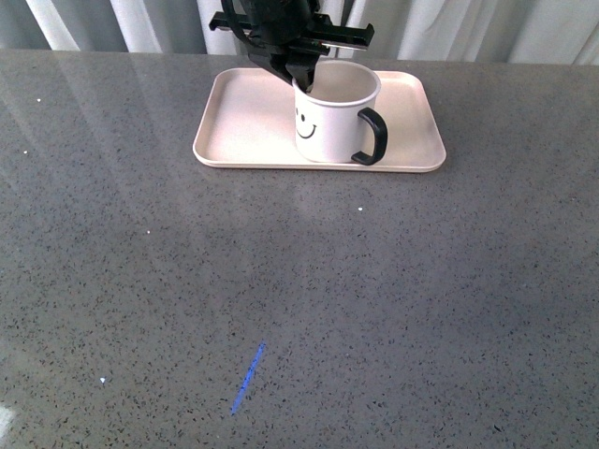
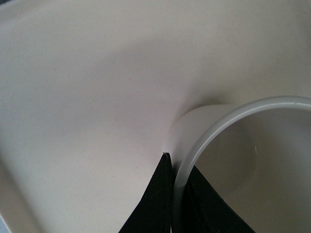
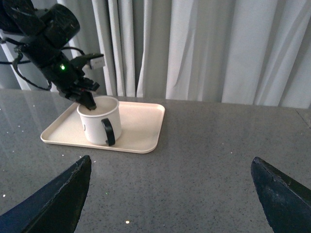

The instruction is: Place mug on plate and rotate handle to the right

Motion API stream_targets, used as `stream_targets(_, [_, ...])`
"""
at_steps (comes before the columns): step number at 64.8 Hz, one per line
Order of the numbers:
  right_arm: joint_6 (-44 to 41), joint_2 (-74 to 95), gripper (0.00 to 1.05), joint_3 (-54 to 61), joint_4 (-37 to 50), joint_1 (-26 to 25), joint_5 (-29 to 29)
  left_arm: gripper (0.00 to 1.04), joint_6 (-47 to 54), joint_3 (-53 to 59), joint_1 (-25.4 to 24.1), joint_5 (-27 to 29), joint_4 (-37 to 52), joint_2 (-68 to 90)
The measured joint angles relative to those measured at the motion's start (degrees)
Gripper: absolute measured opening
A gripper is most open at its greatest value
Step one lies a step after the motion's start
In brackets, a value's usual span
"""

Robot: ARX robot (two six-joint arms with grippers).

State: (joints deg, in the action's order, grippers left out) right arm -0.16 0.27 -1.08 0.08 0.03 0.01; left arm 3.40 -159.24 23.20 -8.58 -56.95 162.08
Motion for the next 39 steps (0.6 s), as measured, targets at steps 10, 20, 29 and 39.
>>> stream_targets(10, [-0.02,0.00,0.96,0.00,0.00,0.00,-0.02,0.02,-0.02,-4.74,-0.04,0.26,-1.25,1.49])
stream_targets(20, [0.00,0.00,0.96,0.00,0.00,0.00,-0.02,0.02,0.00,-5.97,-0.04,0.22,-1.27,2.25])
stream_targets(29, [0.00,0.00,0.96,0.00,0.00,0.00,-0.02,0.02,0.00,-5.99,-0.04,0.17,-1.31,2.58])
stream_targets(39, [-0.02,0.00,0.96,0.00,0.00,0.00,-0.02,0.02,0.00,-6.05,-0.07,0.20,-1.31,3.23])
